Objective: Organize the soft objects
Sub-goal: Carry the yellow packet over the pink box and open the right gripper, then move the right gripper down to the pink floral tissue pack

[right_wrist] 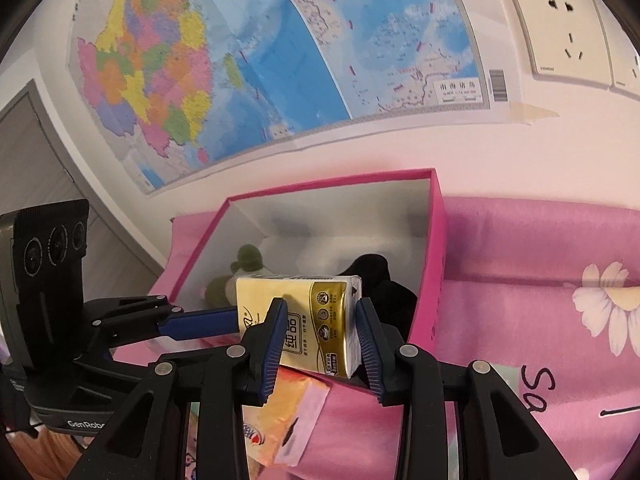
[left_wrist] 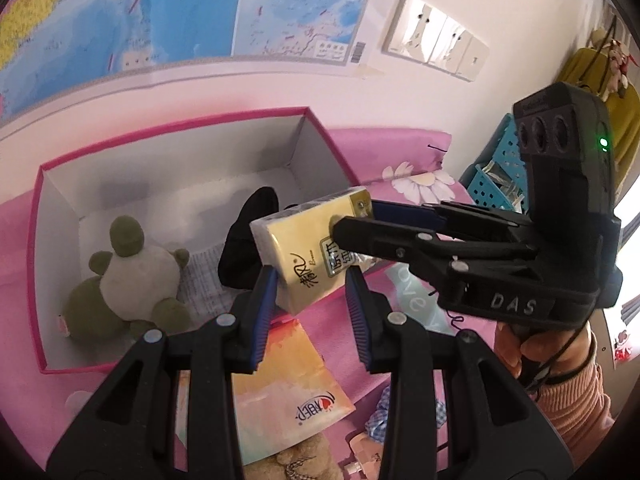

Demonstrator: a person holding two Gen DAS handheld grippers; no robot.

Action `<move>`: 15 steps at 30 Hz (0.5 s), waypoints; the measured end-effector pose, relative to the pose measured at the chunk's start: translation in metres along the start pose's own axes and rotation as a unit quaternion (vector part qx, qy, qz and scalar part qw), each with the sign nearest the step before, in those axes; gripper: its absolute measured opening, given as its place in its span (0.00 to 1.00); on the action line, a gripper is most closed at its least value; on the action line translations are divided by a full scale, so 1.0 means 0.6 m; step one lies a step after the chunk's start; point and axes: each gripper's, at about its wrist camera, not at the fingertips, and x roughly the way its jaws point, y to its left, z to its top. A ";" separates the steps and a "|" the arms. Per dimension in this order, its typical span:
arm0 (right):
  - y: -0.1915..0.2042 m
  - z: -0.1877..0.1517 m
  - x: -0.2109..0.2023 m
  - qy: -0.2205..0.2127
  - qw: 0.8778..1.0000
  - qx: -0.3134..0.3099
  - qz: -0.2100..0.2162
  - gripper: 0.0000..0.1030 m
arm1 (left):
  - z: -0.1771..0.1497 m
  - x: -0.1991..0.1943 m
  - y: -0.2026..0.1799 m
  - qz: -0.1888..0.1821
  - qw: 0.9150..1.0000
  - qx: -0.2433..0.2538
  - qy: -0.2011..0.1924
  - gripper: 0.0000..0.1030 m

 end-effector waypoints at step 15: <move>0.013 -0.018 -0.038 -0.018 1.000 -0.008 -0.021 0.52 | -0.035 -0.059 -0.001 0.020 0.999 0.017 -0.046 0.36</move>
